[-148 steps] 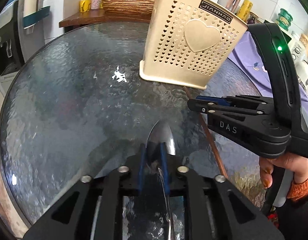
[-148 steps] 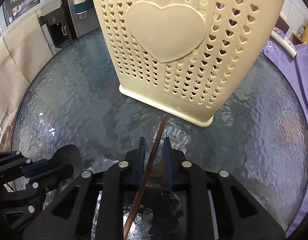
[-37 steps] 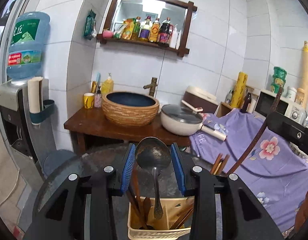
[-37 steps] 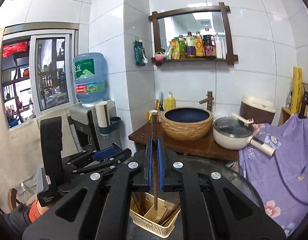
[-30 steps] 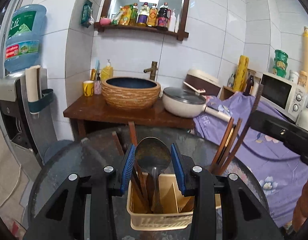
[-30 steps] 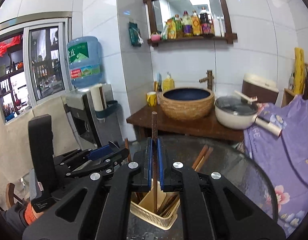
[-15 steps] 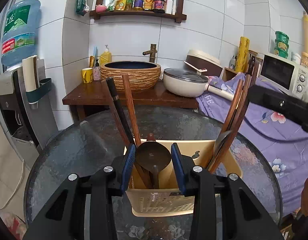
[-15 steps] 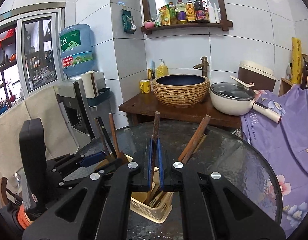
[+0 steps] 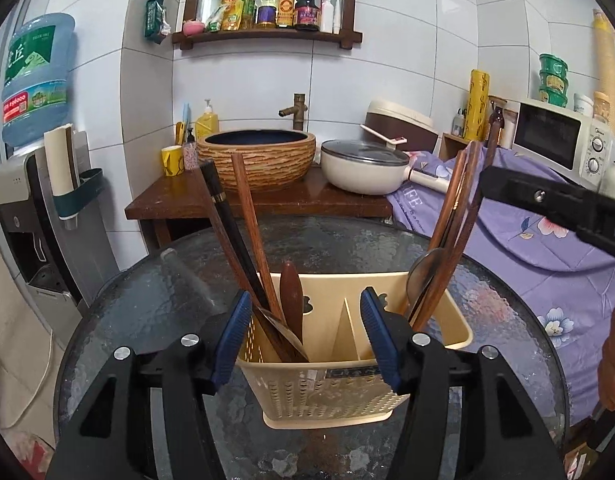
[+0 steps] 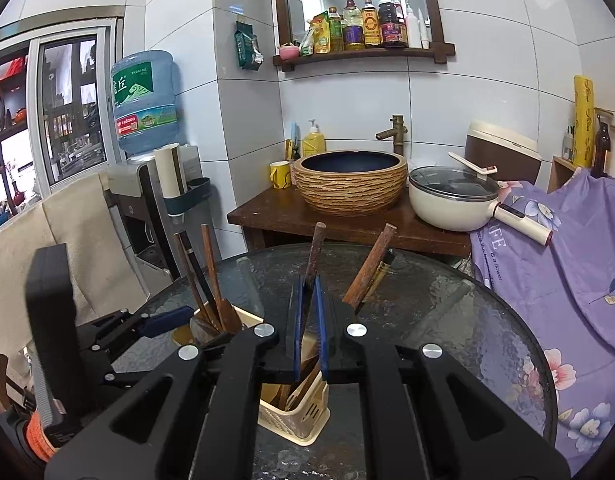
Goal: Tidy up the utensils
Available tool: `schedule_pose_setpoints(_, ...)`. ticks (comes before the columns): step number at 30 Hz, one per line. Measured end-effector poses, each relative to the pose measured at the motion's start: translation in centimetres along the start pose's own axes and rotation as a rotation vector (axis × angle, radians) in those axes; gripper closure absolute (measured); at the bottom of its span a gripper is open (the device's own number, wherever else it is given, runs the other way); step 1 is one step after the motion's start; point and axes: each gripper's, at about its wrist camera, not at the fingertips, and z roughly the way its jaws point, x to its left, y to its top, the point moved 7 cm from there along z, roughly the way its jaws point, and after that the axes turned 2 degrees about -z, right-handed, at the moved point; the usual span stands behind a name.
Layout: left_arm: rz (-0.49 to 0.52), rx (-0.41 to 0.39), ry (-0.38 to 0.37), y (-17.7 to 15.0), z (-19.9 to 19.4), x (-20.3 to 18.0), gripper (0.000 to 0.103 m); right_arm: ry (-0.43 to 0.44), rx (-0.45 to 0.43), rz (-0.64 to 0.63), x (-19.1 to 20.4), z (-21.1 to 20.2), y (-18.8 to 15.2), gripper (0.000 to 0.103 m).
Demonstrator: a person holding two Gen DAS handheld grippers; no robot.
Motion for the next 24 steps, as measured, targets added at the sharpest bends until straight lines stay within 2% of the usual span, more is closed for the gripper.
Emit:
schedule_pose_setpoints(1, 0.001, -0.012, 0.000, 0.1, -0.6, -0.1, 0.045, -0.001, 0.000, 0.003, 0.0, 0.0, 0.0, 0.095)
schedule_pose_setpoints(3, 0.006, -0.043, -0.002, 0.2, -1.8, -0.3, 0.037, -0.003, -0.006, 0.008, -0.2, -0.3, 0.0, 0.081)
schedule_pose_setpoints(4, 0.009, -0.070, -0.001, 0.3, -2.8, -0.3, 0.035, -0.002, -0.019, 0.012, -0.3, -0.6, 0.1, 0.056)
schedule_pose_setpoints(5, 0.008, -0.087, 0.001, 0.4, -3.4, -0.4, 0.031, -0.002, -0.040, 0.019, -0.4, -1.0, 0.2, 0.038)
schedule_pose_setpoints(6, 0.004, -0.108, 0.004, 0.3, -4.2, -0.3, 0.027, -0.005, -0.072, 0.025, -0.5, -1.7, 0.4, 0.037)
schedule_pose_setpoints(9, -0.026, -0.143, 0.004, -0.2, -6.3, 0.2, 0.015, -0.020, -0.095, 0.026, -0.7, -2.7, 0.7, 0.037)
schedule_pose_setpoints(11, -0.052, -0.166, -0.004, -1.1, -7.9, 0.6, 0.009, -0.015, -0.111, 0.049, -0.8, -3.8, 0.6, 0.026)
schedule_pose_setpoints(12, -0.058, -0.174, -0.007, -1.5, -8.6, 0.7, 0.006, -0.013, -0.124, 0.062, -0.8, -4.7, 0.2, 0.025)
schedule_pose_setpoints(14, -0.058, -0.196, -0.009, -2.6, -10.2, 0.8, 0.006, -0.017, -0.143, 0.053, -0.2, -6.3, -0.5, 0.015)
schedule_pose_setpoints(17, -0.035, -0.221, -0.004, -4.8, -12.6, 0.6, 0.006, -0.042, -0.187, -0.011, 1.5, -9.2, -2.4, 0.007)
schedule_pose_setpoints(24, -0.034, -0.250, 0.011, -11.3, -19.1, 0.2, 0.006, -0.062, -0.254, -0.173, 7.3, -16.2, -10.5, 0.006)
